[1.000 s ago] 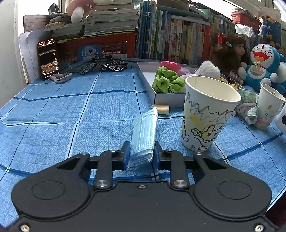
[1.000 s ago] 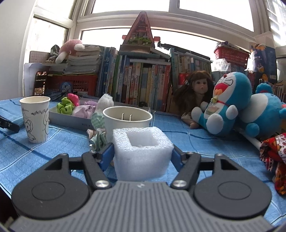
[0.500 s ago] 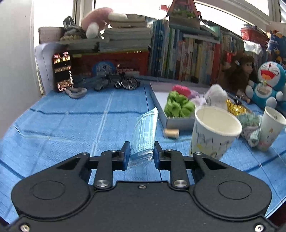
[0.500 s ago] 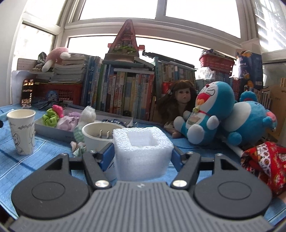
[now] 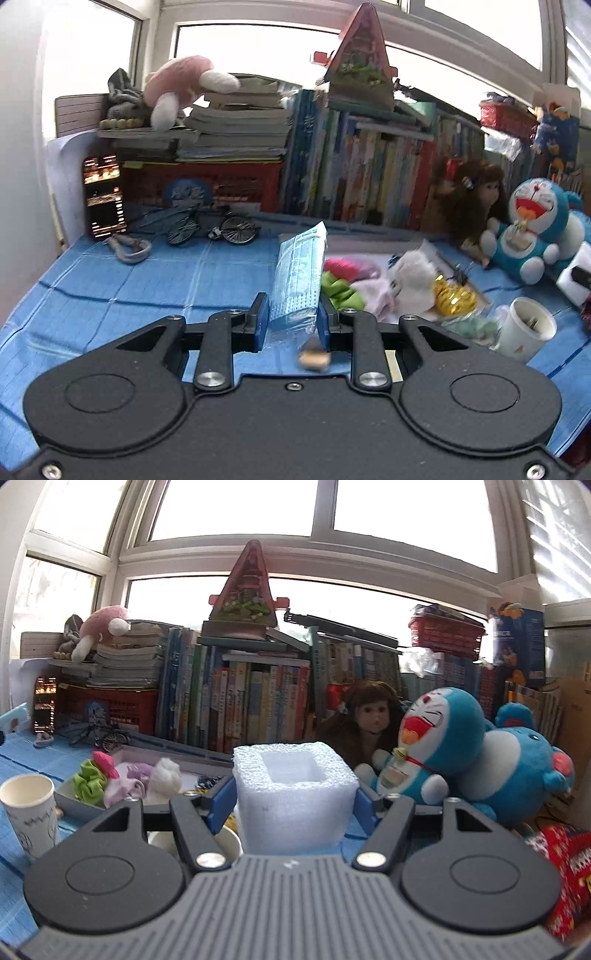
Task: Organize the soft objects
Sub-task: 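Carry the mask packet with the left tool while the right tool carries the foam block to the tray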
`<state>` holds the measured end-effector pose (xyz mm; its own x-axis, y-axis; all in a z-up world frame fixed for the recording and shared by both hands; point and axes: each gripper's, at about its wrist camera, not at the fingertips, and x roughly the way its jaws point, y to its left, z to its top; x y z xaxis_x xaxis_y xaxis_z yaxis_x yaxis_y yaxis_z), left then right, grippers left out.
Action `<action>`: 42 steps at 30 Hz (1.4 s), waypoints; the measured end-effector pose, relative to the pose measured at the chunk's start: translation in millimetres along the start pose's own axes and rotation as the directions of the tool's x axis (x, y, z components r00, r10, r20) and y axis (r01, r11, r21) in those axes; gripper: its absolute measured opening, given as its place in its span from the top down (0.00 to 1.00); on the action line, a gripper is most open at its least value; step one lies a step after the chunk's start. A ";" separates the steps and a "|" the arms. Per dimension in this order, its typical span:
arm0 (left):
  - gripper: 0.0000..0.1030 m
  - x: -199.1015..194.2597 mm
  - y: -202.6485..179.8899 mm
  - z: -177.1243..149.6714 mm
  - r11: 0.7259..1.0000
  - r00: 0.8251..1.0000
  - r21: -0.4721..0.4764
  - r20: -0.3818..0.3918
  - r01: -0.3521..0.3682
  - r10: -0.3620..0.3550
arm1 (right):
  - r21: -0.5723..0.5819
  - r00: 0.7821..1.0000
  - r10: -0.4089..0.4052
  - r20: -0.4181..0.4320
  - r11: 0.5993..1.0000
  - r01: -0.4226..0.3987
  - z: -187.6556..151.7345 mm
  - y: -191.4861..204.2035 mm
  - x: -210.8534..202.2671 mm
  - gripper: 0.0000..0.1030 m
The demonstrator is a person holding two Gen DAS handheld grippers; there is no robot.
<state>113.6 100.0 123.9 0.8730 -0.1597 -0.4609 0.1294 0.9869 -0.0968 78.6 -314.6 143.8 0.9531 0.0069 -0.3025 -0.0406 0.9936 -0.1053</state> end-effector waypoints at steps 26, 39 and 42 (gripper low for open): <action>0.75 160.8 -43.9 100.6 0.998 0.980 -0.041 -0.192 0.051 -0.058 | 0.194 0.930 0.279 -0.239 0.952 -0.236 92.9 52.5 184.5 0.33; 0.75 265.1 -18.9 92.5 0.995 0.922 -0.096 -0.384 0.017 -0.053 | 0.170 0.861 0.218 -0.459 0.973 -0.156 74.4 104.1 295.6 0.33; 0.76 277.9 -10.8 93.1 0.994 0.914 -0.110 -0.400 0.022 -0.065 | 0.156 0.852 0.217 -0.477 0.975 -0.161 69.8 113.9 309.1 0.33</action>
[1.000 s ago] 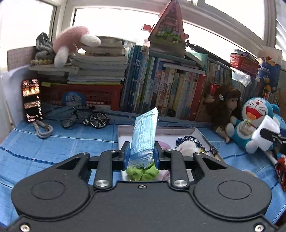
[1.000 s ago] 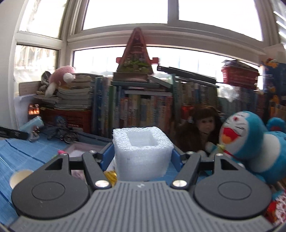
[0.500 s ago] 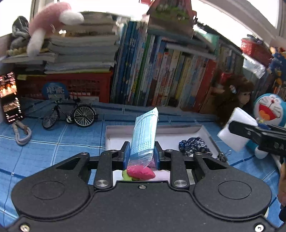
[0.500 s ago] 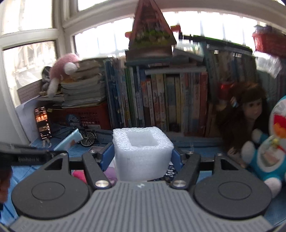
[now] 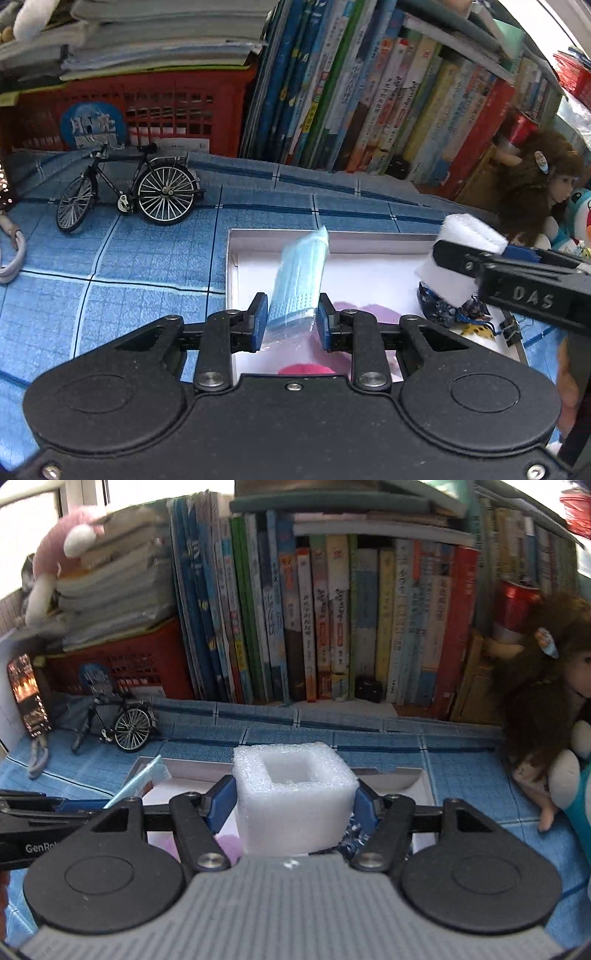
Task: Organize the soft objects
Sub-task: 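Carry the mask packet with the left tool while the right tool carries the foam block to the tray, then open both tools to drop the mask packet and foam block into the tray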
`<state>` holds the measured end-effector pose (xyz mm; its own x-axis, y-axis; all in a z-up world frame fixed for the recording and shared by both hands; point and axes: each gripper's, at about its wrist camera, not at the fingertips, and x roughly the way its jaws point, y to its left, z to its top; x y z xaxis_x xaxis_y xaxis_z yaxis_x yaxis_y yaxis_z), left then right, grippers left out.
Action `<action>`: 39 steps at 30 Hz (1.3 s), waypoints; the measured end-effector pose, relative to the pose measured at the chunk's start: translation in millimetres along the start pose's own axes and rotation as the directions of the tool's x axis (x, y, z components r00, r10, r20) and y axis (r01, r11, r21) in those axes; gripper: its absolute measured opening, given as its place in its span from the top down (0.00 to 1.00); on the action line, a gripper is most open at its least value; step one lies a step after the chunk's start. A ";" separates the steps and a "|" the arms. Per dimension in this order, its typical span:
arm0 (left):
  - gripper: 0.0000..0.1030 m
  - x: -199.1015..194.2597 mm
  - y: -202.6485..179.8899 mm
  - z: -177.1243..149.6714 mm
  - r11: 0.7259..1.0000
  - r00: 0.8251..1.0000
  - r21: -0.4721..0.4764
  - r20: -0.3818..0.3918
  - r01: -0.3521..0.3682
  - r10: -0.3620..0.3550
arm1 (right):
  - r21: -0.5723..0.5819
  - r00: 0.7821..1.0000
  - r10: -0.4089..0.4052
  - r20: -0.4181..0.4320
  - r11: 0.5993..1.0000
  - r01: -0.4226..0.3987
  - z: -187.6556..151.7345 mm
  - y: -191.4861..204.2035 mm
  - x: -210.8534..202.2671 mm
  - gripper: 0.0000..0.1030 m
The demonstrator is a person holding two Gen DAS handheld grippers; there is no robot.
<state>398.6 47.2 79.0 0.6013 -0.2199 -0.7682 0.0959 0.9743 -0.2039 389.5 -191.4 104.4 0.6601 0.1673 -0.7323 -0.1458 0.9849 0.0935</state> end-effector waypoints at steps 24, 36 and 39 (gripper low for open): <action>0.75 33.3 5.0 -1.7 0.999 0.999 0.031 -0.046 -0.023 0.024 | -0.022 0.985 -0.035 -0.171 0.999 0.032 -14.6 15.3 59.8 0.37; 0.59 2.7 -10.7 -4.9 0.994 0.999 0.097 0.013 -0.047 0.046 | -0.049 0.989 -0.036 -0.140 0.998 0.030 -9.5 17.8 31.4 0.27; 0.56 -10.3 -13.6 -6.6 0.994 0.999 0.101 0.030 -0.046 0.043 | -0.059 0.991 -0.030 -0.129 0.998 0.023 -9.3 17.3 18.1 0.26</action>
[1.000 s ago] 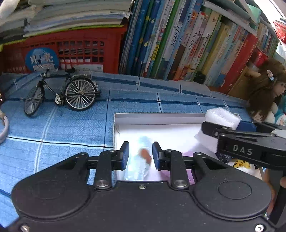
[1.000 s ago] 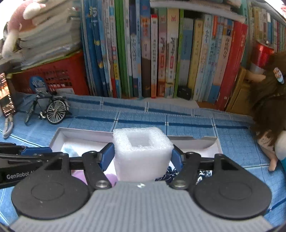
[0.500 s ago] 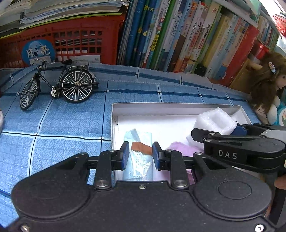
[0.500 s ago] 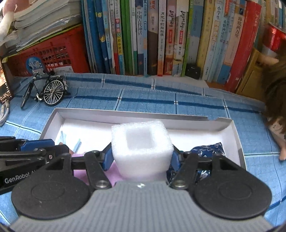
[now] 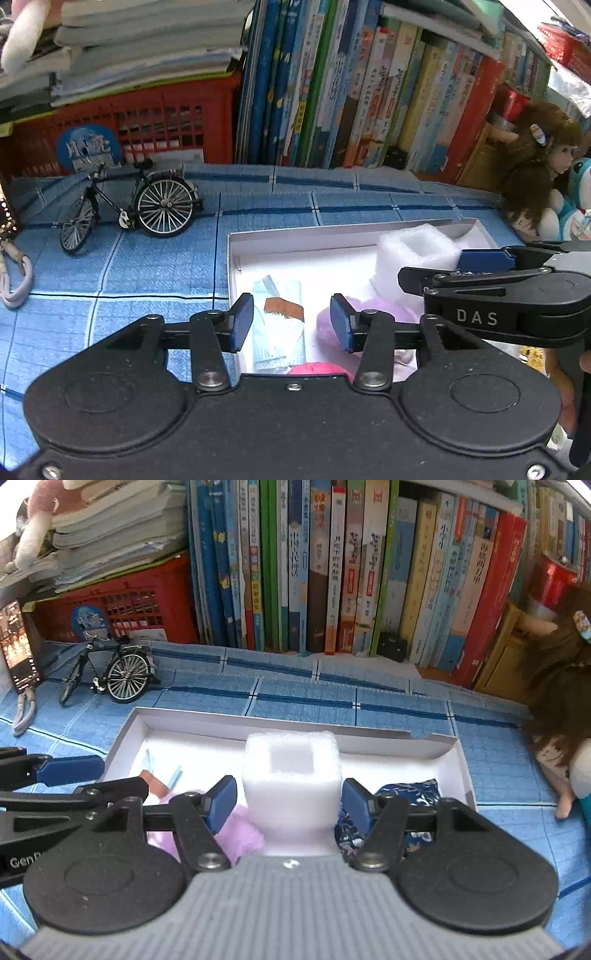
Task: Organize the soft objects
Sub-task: 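Open both tools to drop the mask packet and foam block into the tray, then grasp the small beige cork with the left tool while the right tool grasps the mint floral cloth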
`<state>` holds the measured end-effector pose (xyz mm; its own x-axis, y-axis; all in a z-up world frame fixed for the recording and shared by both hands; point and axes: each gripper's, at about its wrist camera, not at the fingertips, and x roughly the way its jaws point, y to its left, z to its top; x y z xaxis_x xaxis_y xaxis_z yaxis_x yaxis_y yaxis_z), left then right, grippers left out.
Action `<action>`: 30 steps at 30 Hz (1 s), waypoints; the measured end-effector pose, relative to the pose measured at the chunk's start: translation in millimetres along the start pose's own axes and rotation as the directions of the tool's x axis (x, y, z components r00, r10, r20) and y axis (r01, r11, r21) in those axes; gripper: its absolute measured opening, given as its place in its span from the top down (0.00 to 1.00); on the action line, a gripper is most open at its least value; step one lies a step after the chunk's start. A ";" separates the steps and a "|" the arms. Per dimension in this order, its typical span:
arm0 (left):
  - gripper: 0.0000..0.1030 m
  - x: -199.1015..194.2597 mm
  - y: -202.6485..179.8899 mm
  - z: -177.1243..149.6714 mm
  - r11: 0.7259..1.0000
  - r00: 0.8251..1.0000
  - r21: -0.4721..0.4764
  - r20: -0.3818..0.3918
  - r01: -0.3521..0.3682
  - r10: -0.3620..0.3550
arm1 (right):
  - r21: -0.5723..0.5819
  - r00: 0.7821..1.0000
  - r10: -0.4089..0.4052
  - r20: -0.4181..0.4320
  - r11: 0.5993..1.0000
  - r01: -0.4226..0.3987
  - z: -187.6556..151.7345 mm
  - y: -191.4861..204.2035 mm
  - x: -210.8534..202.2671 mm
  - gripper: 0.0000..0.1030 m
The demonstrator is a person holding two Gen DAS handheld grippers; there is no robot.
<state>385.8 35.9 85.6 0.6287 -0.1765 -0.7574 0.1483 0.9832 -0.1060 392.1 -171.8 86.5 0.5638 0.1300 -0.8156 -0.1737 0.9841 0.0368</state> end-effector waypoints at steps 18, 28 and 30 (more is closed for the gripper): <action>0.47 -102.0 5.4 -47.0 0.995 0.993 0.045 0.076 0.085 -0.088 | -0.190 0.994 0.111 0.014 0.976 -0.106 -53.5 -6.5 -111.9 0.16; 0.46 -134.1 19.7 -91.8 0.992 0.992 0.032 0.029 0.122 -0.123 | -0.262 0.989 0.112 -0.093 0.956 -0.133 -90.8 -5.7 -128.7 0.13; 0.46 -134.0 21.6 -98.6 0.991 0.992 0.028 -0.009 0.128 -0.128 | -0.276 0.986 0.096 -0.137 0.952 -0.131 -94.5 -5.9 -124.9 0.13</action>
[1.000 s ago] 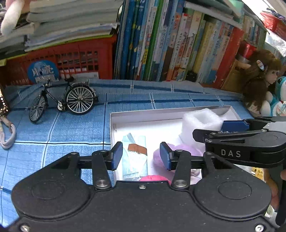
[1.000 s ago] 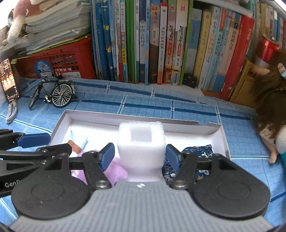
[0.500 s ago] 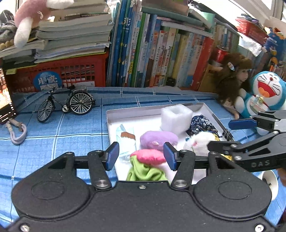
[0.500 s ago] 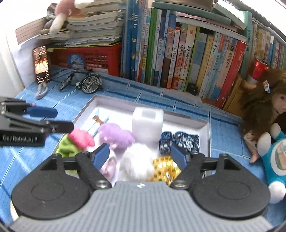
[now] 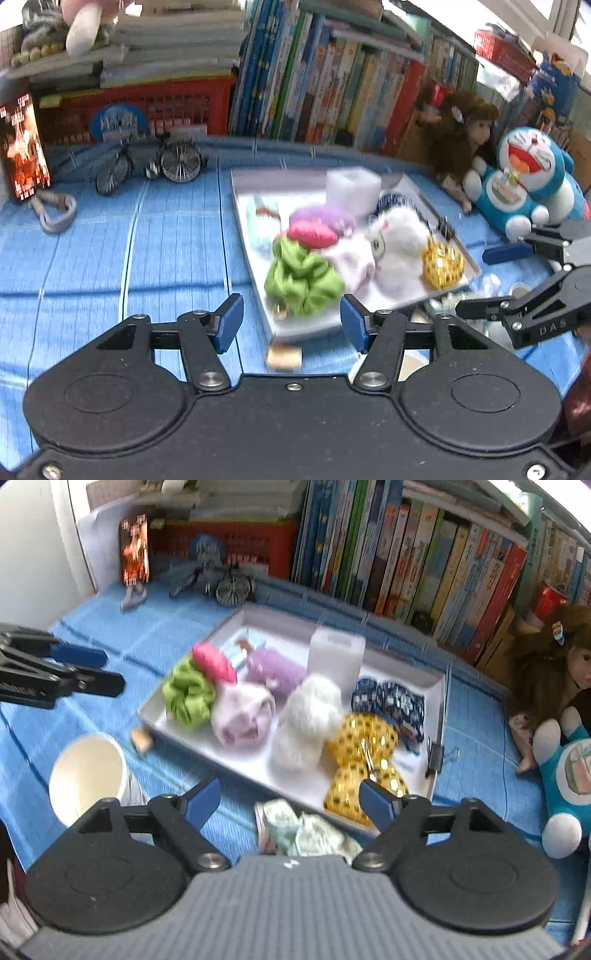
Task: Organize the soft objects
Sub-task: 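Grasp the small beige cork with the left tool while the right tool grasps the mint floral cloth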
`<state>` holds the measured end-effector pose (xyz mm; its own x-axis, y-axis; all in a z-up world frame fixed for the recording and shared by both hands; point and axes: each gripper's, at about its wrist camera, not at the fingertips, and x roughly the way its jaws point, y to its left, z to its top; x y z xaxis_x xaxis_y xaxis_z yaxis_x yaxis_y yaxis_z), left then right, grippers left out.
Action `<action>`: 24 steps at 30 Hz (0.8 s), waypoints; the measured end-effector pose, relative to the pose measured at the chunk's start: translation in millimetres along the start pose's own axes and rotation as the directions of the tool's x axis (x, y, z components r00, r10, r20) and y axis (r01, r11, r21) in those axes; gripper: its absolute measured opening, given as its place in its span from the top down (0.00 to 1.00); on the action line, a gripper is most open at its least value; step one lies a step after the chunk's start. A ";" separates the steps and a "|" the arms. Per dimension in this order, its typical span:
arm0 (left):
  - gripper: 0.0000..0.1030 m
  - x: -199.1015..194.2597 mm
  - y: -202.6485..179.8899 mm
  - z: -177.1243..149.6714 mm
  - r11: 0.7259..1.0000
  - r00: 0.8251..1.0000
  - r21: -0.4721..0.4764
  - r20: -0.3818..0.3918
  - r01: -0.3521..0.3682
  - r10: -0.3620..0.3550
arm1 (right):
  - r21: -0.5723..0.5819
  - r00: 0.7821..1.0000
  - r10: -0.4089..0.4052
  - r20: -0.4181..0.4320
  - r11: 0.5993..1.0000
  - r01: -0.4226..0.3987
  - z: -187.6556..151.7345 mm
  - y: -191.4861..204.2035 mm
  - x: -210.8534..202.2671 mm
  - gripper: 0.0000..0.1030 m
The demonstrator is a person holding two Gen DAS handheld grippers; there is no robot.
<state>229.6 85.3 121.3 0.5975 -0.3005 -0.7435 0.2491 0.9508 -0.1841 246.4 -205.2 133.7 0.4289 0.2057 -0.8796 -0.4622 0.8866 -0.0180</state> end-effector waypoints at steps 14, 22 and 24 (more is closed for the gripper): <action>0.46 45.4 32.7 -11.9 0.981 0.981 -0.184 -0.171 0.062 -0.094 | -0.076 0.993 -0.042 -0.109 0.997 0.033 -2.1 6.2 18.5 0.13; 0.46 71.7 34.7 -9.2 0.984 0.972 -0.172 -0.223 0.041 -0.079 | -0.096 0.988 -0.062 -0.145 0.994 0.048 1.5 8.1 30.7 0.13; 0.46 78.4 37.7 -7.2 0.981 0.966 -0.187 -0.239 0.054 -0.099 | -0.097 0.986 -0.065 -0.152 0.994 0.050 1.8 7.7 33.9 0.13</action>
<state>280.3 98.1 51.4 0.3702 -0.3665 -0.8536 0.1345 0.9304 -0.3411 258.8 -190.6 104.5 0.3348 0.0823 -0.9387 -0.5134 0.8513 -0.1085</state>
